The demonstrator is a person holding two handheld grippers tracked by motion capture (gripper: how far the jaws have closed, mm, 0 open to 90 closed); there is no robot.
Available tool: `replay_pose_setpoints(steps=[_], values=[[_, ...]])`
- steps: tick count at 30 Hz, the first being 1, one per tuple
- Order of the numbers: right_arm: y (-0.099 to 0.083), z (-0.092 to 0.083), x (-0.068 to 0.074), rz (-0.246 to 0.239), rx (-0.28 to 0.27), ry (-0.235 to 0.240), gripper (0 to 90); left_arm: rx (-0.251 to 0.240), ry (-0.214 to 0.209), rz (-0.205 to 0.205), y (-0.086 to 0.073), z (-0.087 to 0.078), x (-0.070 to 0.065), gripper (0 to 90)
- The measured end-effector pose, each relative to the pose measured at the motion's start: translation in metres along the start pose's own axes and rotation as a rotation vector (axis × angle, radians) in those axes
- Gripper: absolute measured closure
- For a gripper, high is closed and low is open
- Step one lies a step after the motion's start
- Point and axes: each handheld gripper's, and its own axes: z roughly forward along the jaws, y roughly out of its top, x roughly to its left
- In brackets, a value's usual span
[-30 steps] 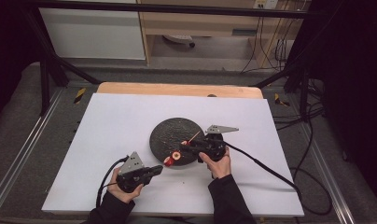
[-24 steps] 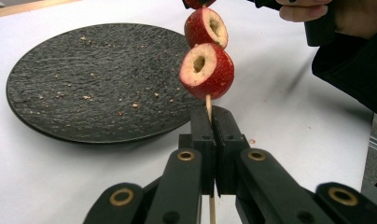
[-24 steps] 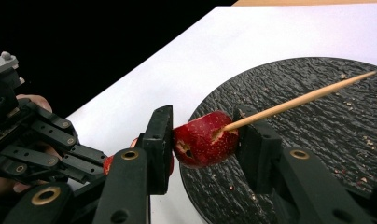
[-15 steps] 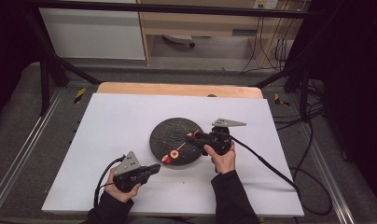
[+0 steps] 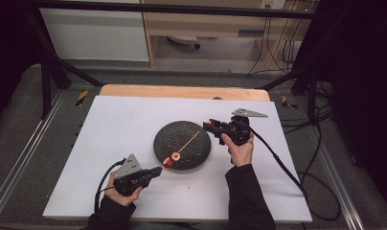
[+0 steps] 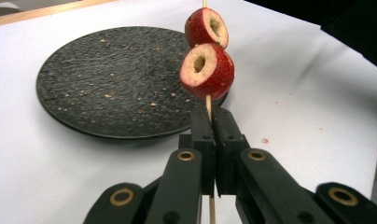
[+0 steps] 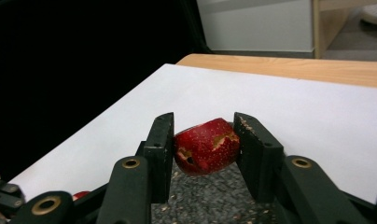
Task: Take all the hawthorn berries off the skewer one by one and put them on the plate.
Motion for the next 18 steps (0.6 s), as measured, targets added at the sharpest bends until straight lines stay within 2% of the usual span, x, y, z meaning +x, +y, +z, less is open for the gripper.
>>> replay_pose_setpoints(steps=[3, 7, 13, 14, 15, 18], values=[[0.002, -0.002, -0.003, -0.009, 0.002, -0.029, 60.4, -0.007, 0.011, -0.006, 0.000, -0.002, 0.003, 88.0], [-0.004, 0.004, -0.004, -0.019, 0.030, -0.036, 60.4, -0.019, 0.031, -0.022, 0.001, -0.007, 0.008, 88.0], [-0.027, 0.031, -0.003, -0.025, 0.108, -0.035, 60.4, -0.034, 0.050, -0.042, 0.002, -0.011, 0.015, 88.0], [-0.027, 0.031, -0.003, -0.025, 0.108, -0.035, 60.4, -0.034, 0.050, -0.042, 0.002, -0.011, 0.015, 88.0], [-0.035, 0.041, -0.003, -0.029, 0.138, -0.040, 60.4, -0.033, 0.053, -0.044, 0.002, -0.012, 0.016, 88.0], [-0.046, 0.054, -0.003, -0.038, 0.169, -0.046, 60.3, -0.032, 0.056, -0.047, 0.002, -0.012, 0.017, 88.0]])
